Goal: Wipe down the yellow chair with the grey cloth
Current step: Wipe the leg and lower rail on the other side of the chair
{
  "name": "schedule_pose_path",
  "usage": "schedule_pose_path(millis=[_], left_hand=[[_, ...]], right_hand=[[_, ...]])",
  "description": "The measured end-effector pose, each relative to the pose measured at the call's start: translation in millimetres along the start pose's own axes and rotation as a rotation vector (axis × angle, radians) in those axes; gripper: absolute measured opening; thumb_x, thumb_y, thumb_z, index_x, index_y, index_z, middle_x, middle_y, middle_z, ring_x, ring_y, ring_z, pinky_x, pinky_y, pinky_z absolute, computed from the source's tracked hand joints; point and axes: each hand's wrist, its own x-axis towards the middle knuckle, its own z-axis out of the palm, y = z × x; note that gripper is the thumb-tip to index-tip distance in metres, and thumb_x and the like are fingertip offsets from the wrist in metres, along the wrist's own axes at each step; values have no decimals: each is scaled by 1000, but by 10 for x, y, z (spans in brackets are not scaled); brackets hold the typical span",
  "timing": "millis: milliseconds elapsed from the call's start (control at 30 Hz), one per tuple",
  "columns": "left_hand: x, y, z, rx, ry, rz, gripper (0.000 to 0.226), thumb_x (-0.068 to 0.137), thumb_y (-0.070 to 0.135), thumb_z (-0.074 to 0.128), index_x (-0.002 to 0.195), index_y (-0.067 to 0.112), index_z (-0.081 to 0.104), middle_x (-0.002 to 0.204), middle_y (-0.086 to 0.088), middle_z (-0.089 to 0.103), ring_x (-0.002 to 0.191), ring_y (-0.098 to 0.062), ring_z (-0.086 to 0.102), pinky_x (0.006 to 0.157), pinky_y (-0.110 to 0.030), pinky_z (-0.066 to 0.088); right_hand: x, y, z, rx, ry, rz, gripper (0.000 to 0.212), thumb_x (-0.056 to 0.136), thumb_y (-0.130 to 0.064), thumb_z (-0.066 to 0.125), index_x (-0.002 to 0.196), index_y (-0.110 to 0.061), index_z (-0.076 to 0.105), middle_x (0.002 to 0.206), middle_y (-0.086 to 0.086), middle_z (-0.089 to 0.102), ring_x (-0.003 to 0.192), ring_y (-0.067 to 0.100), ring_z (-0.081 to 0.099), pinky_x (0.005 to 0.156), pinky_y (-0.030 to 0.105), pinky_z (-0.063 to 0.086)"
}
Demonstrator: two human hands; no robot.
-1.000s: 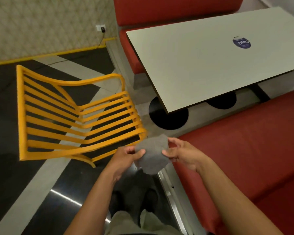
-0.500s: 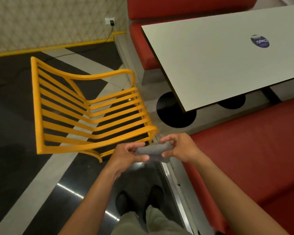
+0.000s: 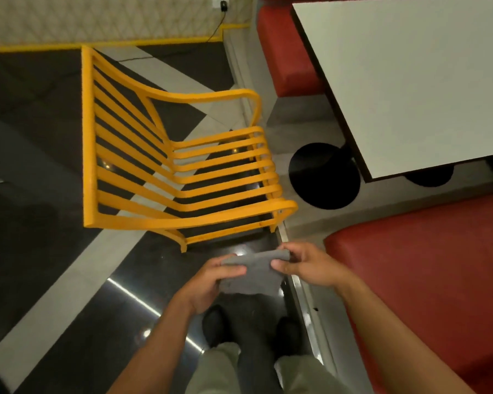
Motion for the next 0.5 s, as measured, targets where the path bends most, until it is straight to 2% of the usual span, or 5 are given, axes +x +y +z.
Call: schedule_pose_path(millis=[100, 200, 233, 333, 500], left_hand=[[163, -596, -51, -194, 122, -52, 71, 52, 39, 105, 112, 11, 82, 115, -18, 78, 102, -31, 75, 86, -42, 58], [456, -1158, -132, -287, 281, -134, 56, 74, 39, 94, 121, 12, 80, 124, -19, 78, 116, -34, 75, 109, -56, 54], [562, -1311, -173, -302, 329, -155, 53, 81, 39, 87, 125, 11, 78, 122, -17, 79, 115, -33, 76, 108, -56, 55], [939, -1704, -380, -438, 452, -178, 59, 76, 42, 81, 122, 6, 72, 101, -13, 84, 93, -30, 82, 82, -44, 66], [1633, -2186, -1089, -454, 687, -60, 78, 68, 61, 86, 127, 13, 71, 109, -19, 79, 96, -38, 77, 79, -46, 63]], right_hand=[[398, 274, 292, -16, -88, 43, 9, 96, -29, 76, 88, -25, 74, 78, -14, 73, 75, 0, 68, 71, 23, 50], [913, 603, 472, -125, -155, 50, 16, 91, -36, 80, 83, -23, 76, 75, -13, 73, 72, -1, 68, 67, 22, 50], [1090, 717, 531, -172, -166, 34, 24, 90, -38, 81, 79, -18, 74, 72, -11, 69, 68, 2, 64, 66, 25, 48], [1632, 1013, 712, -318, -163, -13, 32, 89, -43, 81, 77, -16, 68, 74, -3, 64, 69, 9, 58, 67, 31, 43], [2574, 1702, 1035, -419, 23, 14, 39, 93, -49, 71, 125, -28, 70, 122, -3, 75, 114, 17, 70, 93, 31, 54]])
